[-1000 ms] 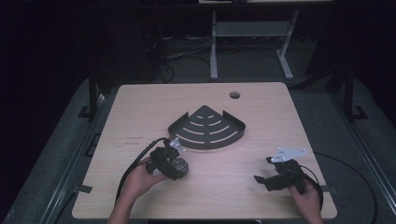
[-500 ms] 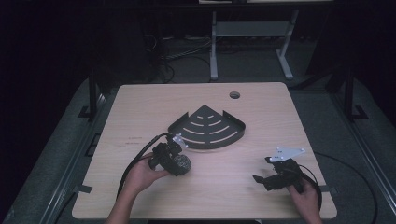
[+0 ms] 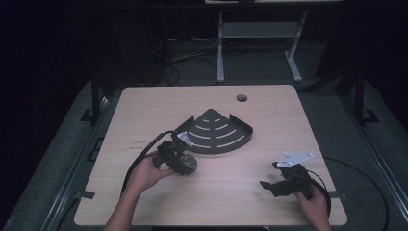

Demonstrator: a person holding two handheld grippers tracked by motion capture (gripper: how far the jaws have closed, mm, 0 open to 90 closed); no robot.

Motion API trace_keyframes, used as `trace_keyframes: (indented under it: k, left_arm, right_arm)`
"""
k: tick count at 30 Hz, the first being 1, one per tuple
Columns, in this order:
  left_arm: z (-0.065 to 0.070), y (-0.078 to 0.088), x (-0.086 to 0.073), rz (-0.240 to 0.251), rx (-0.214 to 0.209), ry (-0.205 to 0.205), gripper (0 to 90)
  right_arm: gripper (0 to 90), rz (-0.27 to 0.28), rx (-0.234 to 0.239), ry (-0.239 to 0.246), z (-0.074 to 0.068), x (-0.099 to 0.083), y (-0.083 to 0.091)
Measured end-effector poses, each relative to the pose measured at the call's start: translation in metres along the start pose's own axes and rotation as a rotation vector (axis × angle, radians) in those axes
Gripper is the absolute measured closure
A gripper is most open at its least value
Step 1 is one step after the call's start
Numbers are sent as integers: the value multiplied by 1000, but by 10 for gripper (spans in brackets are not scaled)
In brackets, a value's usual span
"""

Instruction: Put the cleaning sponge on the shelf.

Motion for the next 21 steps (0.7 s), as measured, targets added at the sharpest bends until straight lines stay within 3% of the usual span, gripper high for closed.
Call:
trace_keyframes:
  k: [21]
  left_arm:
    - [-20, 7, 23, -4, -21, -9, 330]
  right_arm:
    - [139, 5, -3, 0, 0, 1, 1]
Point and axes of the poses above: each handheld gripper's, and its own axes: y roughly backward along the jaws, x roughly out of its top, z roughly to its right, the point moved 5 cm from there along -y, roughly forward along the jaws, and after that the axes turned 13 degrees about -y, right-handed, at the moved point
